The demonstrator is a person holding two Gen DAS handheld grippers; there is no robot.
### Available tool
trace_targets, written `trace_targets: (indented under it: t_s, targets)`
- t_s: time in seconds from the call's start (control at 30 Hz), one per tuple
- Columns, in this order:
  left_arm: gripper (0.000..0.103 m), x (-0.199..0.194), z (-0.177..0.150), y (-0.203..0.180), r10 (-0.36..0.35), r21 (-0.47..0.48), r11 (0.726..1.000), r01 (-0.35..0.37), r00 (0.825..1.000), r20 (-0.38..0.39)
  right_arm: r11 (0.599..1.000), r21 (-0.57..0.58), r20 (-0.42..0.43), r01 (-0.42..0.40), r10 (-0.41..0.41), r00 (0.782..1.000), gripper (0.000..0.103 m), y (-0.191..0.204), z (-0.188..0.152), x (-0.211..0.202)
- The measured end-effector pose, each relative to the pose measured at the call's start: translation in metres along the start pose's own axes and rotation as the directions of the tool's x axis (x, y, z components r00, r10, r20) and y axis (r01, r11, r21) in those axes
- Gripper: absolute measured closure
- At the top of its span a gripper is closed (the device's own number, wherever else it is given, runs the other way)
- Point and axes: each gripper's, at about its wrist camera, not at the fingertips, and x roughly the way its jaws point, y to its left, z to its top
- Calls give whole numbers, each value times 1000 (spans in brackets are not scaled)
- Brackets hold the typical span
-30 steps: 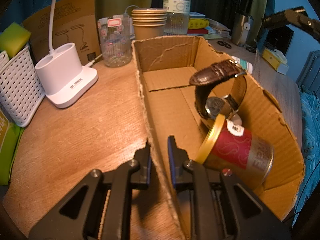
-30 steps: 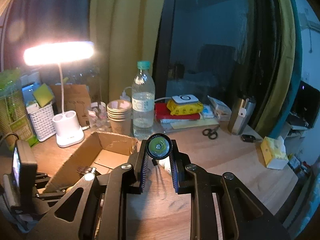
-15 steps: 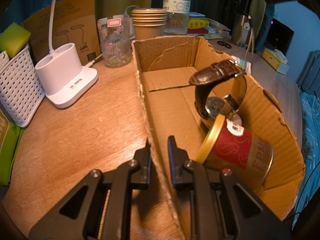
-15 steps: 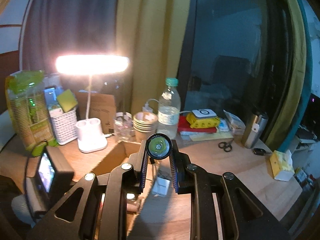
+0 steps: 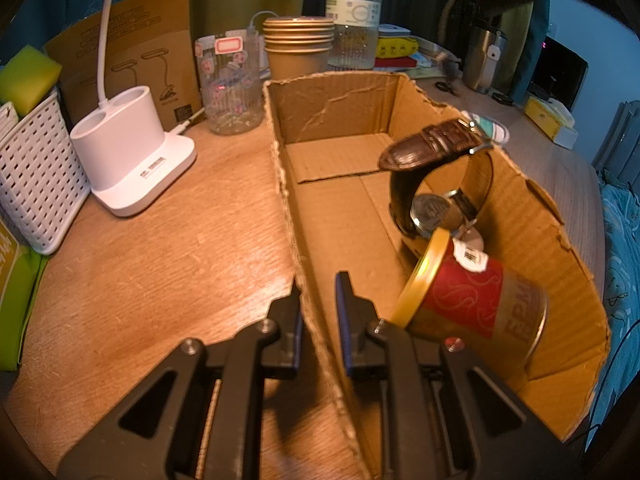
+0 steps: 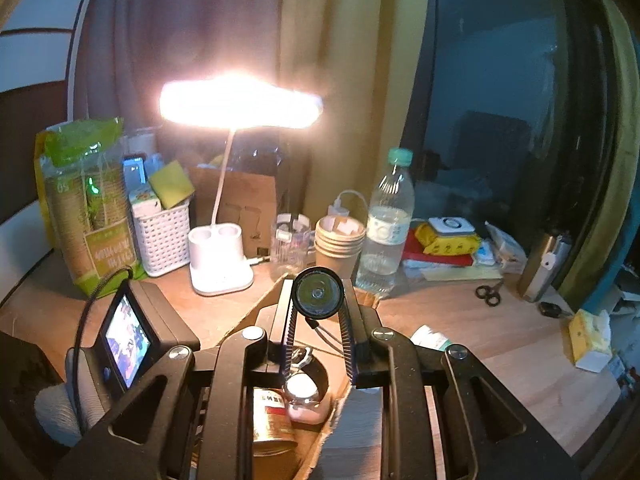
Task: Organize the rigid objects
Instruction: 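Lift the flashlight with the right tool and carry it over the box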
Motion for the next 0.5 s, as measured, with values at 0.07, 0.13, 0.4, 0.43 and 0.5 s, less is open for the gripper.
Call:
trace_targets:
  t_s: [0.07, 0.13, 0.4, 0.43, 0.5]
  targets:
    - [88, -1, 0, 0, 0, 0, 1000, 0, 1000, 0, 1000, 6, -22, -3, 3, 1000, 81, 0, -4, 9]
    - [88, 0, 0, 0, 0, 0, 1000, 0, 1000, 0, 1000, 14, -42, -2, 3, 999, 81, -1, -9, 17]
    - [88, 0, 0, 0, 0, 0, 1000, 0, 1000, 0, 999, 51, -131, -19, 26, 991, 81, -7, -27, 47]
    - [88, -1, 0, 0, 0, 0, 1000, 0, 1000, 0, 999, 51, -139, -18, 25, 990, 81, -8, -28, 49]
    - [88, -1, 0, 0, 0, 0, 1000, 0, 1000, 0, 999, 52, -158, -16, 24, 987, 81, -8, -32, 54]
